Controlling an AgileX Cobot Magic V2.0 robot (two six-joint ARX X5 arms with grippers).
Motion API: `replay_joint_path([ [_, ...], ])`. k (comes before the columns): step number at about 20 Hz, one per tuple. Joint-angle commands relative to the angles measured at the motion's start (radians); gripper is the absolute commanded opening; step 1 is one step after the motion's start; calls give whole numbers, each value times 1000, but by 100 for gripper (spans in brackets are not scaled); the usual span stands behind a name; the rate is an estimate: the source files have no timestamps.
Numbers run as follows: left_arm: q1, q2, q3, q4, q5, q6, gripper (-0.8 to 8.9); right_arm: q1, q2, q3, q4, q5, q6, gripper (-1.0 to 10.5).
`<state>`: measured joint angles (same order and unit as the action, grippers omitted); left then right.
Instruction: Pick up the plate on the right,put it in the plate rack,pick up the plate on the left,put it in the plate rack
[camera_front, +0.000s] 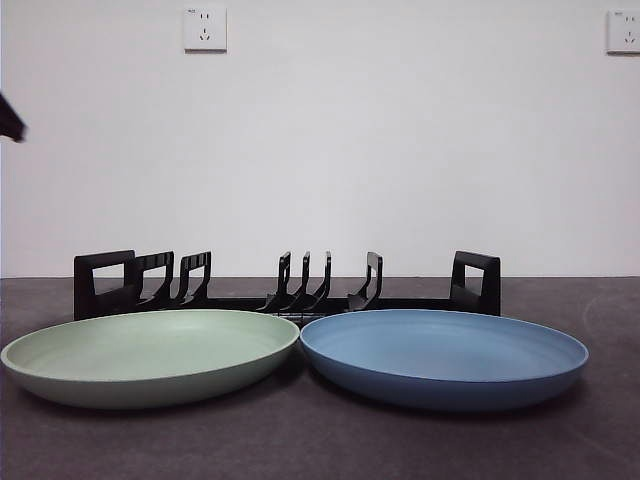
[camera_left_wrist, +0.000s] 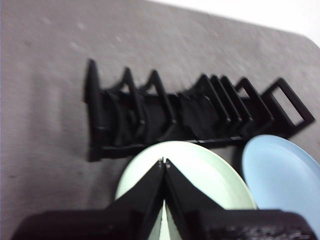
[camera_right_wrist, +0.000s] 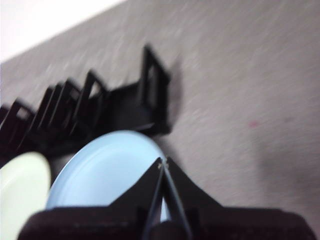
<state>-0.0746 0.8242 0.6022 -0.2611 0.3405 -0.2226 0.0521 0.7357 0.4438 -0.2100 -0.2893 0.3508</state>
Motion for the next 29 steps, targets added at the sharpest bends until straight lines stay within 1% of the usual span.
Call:
replay_joint_path([
  [1,2,66,34,-2,47,17,-4,0,121,50,-25,-104,-47,-1],
  [2,2,98,52,-2,73,17,-4,0,187,83,-49,-152,-74,-1],
  [4,2,141,73,-4,129,17,-3,1,304,152,-113,-218,-129,2],
  [5,2,151,74,-2,152,17,-3,1,352,183,-141,-232,-159,10],
  [6,2,158,74,-2,163,17,0,1,396,213,-159,-232,-185,43],
  [7,1,162,74,-4,163,17,6,1,425,232,-165,-230,-196,117],
  [8,1,162,74,-6,163,17,68,1,454,250,-165,-229,-196,205],
  [9,1,162,74,-5,162,16,174,1,472,262,-165,-229,-196,231],
  [10,2,162,74,-2,159,13,305,1,491,274,-165,-229,-203,230],
  [11,1,162,74,-2,161,13,358,2,505,280,-165,-228,-212,228],
  [14,-31,162,74,2,162,15,355,3,558,287,-164,-224,-224,220],
  [17,-103,162,75,15,160,20,355,9,624,287,-164,-209,-241,220],
  [19,-164,162,85,12,156,43,355,26,670,287,-161,-200,-253,217],
  [21,-224,162,106,5,119,46,355,43,712,287,-153,-199,-255,217],
  [22,-254,162,123,-7,92,64,355,53,735,287,-146,-197,-255,215],
  [25,-322,162,181,-65,-6,127,354,70,784,287,-136,-122,-255,154],
  [27,-359,162,220,-105,-66,165,354,72,805,287,-132,-129,-254,153],
  [28,-373,162,233,-113,-82,176,354,73,812,287,-132,-129,-254,152],
  [29,-384,162,240,-114,-85,176,354,73,820,287,-132,-129,-251,128],
])
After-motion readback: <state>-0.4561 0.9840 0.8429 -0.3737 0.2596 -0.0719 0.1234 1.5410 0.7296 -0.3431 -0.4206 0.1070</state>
